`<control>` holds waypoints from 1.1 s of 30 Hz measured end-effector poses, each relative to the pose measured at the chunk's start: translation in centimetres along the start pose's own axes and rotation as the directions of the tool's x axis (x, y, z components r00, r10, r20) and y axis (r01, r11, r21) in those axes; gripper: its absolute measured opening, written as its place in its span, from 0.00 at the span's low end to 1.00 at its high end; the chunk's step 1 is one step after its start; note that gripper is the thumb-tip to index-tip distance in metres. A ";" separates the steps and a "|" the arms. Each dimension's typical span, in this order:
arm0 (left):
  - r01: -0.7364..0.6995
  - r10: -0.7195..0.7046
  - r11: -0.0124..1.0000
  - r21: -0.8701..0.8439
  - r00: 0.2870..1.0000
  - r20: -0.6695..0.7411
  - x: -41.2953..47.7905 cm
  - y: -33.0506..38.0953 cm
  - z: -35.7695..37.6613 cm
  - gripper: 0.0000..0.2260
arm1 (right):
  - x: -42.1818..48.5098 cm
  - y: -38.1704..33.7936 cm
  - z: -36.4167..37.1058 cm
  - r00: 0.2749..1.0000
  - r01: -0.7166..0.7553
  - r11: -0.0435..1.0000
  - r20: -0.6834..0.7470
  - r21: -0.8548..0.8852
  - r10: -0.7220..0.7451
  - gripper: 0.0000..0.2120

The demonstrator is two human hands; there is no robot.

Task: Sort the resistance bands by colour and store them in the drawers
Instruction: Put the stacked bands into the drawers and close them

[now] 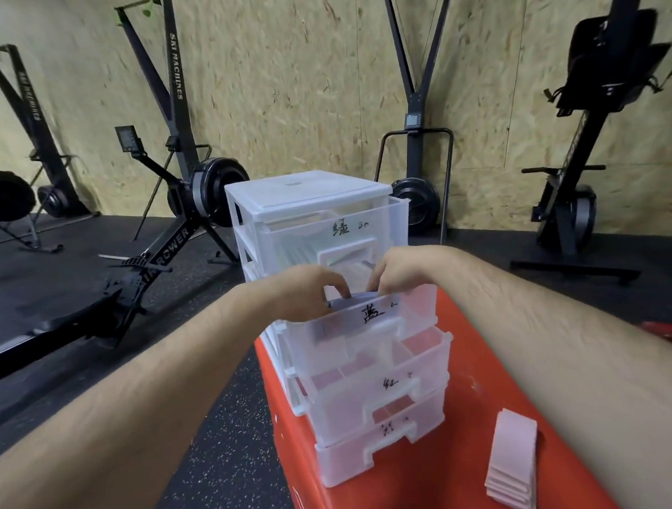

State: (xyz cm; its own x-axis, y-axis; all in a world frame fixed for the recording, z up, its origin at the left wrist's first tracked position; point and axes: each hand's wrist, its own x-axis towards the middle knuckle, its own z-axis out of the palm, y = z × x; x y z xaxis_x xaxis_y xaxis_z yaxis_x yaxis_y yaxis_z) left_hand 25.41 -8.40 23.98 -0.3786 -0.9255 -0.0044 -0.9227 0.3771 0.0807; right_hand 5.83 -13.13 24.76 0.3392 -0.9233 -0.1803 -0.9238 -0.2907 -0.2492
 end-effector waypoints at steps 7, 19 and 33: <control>-0.081 0.035 0.988 -0.130 0.946 -0.324 -3.3 0.3 1.1 0.09 | -2.3 1.9 2.1 0.873 0.238 0.936 -0.480 0.260 -0.089 0.12; 0.019 0.019 0.998 0.060 0.820 -0.572 -7.2 2.1 13.4 0.25 | -5.7 1.4 14.4 0.757 0.142 0.988 -0.649 0.054 -0.074 0.26; -0.026 0.044 0.999 0.041 0.847 -0.529 -5.0 4.0 13.8 0.26 | -8.1 1.6 14.9 0.843 0.188 0.979 -0.525 0.079 -0.119 0.32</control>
State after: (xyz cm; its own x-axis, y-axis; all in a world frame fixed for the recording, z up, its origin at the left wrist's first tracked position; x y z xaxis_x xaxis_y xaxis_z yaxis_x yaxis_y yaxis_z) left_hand 22.63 -1.75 10.54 -0.3223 -0.7862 0.5273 -0.9148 0.4018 0.0399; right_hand 4.28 -2.36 11.60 0.3031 -0.8753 0.3768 -0.8265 -0.4383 -0.3532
